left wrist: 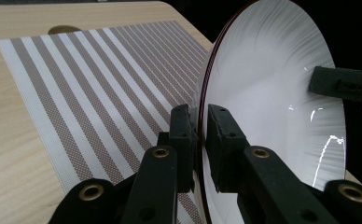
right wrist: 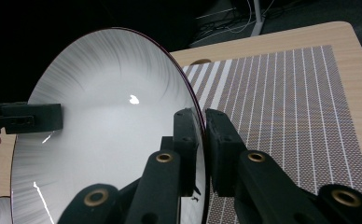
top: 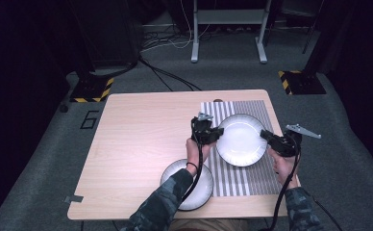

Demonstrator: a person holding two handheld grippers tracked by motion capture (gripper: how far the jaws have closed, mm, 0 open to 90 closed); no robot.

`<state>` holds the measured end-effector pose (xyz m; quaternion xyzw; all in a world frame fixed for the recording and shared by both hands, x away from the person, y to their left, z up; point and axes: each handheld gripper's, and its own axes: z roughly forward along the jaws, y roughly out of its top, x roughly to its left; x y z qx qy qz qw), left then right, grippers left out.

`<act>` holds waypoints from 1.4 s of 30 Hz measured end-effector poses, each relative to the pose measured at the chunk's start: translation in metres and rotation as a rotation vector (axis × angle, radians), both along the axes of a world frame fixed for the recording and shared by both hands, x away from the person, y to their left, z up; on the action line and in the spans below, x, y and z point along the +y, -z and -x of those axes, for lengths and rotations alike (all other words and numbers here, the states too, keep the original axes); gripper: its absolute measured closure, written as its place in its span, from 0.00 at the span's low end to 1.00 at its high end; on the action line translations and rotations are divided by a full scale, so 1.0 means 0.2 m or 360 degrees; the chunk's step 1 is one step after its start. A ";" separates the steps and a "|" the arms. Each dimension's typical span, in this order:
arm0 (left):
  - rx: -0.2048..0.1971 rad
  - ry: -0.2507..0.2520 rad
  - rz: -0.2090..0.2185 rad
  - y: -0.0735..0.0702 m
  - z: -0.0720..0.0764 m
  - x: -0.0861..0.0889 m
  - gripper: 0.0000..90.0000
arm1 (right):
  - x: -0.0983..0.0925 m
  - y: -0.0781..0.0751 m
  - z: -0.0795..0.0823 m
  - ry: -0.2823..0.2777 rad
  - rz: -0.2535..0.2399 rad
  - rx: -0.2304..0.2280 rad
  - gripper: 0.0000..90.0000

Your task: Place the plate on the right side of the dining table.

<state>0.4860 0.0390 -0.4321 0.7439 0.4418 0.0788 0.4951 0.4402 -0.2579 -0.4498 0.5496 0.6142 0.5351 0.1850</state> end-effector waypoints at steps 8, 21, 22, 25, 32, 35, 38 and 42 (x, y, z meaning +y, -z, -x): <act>0.0009 -0.0011 0.0015 0.02 -0.04 -0.03 0.89 | -0.02 0.01 -0.04 0.0014 0.0003 0.0015 0.92; 0.0000 -0.0034 0.0016 0.05 -0.09 -0.07 0.90 | -0.06 0.05 -0.10 0.0011 -0.0014 0.0011 0.92; 0.0005 -0.0039 0.0018 0.05 -0.09 -0.07 0.90 | -0.06 0.06 -0.10 0.0009 -0.0022 0.0010 0.92; 0.0020 -0.0050 0.0023 0.07 -0.11 -0.07 0.89 | -0.06 0.06 -0.12 0.0006 -0.0020 0.0016 0.92; 0.0041 -0.0080 0.0022 0.10 -0.13 -0.08 0.88 | -0.06 0.08 -0.15 0.0008 -0.0001 0.0023 0.92; 0.0045 -0.0100 0.0027 0.11 -0.14 -0.09 0.88 | -0.06 0.09 -0.16 0.0010 0.0002 0.0035 0.92; 0.0049 -0.0101 0.0018 0.12 -0.16 -0.09 0.88 | -0.06 0.09 -0.17 0.0012 -0.0003 0.0046 0.92; 0.0054 -0.0106 0.0004 0.12 -0.17 -0.09 0.88 | -0.06 0.09 -0.19 0.0017 0.0007 0.0043 0.92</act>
